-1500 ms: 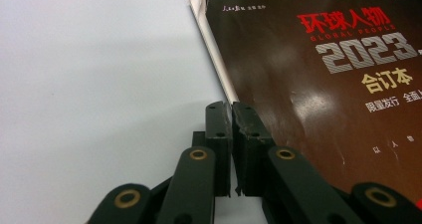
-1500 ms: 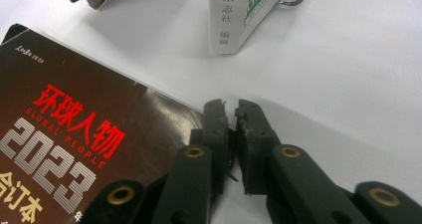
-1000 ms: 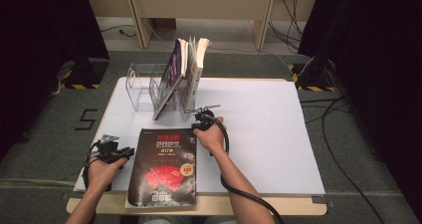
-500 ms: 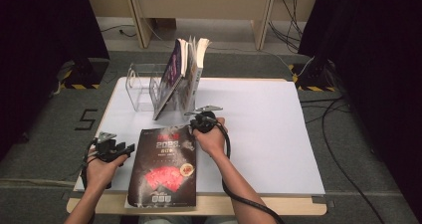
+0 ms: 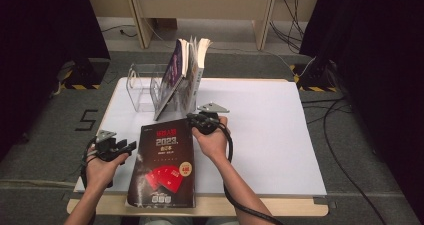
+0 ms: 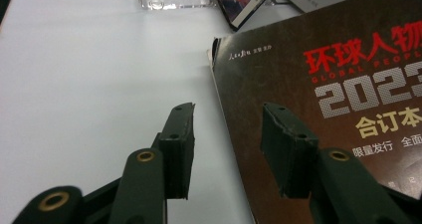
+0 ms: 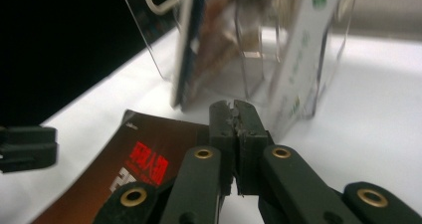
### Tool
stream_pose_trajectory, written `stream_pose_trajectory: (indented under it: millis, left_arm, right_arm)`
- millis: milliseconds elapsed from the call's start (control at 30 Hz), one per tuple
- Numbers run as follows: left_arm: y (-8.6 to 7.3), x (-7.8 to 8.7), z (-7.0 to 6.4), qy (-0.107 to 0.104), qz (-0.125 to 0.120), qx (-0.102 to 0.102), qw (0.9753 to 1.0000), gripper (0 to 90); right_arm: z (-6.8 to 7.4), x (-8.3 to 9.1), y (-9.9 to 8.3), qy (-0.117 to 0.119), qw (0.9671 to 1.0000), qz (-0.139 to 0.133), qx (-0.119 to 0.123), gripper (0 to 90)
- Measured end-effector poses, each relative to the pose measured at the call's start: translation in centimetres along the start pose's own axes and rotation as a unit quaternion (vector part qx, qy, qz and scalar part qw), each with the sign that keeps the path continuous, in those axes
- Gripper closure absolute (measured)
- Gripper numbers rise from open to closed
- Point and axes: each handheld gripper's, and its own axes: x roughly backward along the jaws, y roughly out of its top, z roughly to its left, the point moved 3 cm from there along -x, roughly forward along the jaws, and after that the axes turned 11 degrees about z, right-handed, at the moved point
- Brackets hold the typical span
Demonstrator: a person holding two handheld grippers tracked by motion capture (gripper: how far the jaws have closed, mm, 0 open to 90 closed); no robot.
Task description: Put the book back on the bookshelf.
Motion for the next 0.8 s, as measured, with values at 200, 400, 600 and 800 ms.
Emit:
stream_pose_trajectory:
  millis: [200,400,600,800]
  left_arm:
    - [0.5,0.8,-0.1,-0.002,-0.017,0.000,0.9999,55.5]
    - [0.9,1.2,-0.5,-0.007,-0.028,0.001,0.9996,51.9]
    - [0.9,1.2,-0.5,-0.008,-0.029,0.001,0.9995,50.6]
    - [1.0,1.4,-0.4,-0.010,-0.031,0.007,0.9995,50.5]
  right_arm:
    - [1.0,1.5,1.4,0.001,0.9993,-0.033,0.015,88.5]
    - [1.9,2.7,2.6,0.001,0.9976,-0.063,0.028,88.5]
    - [2.5,3.4,3.5,0.004,0.9962,-0.081,0.031,88.5]
    - [2.8,3.6,3.9,0.011,0.9956,-0.086,0.033,88.5]
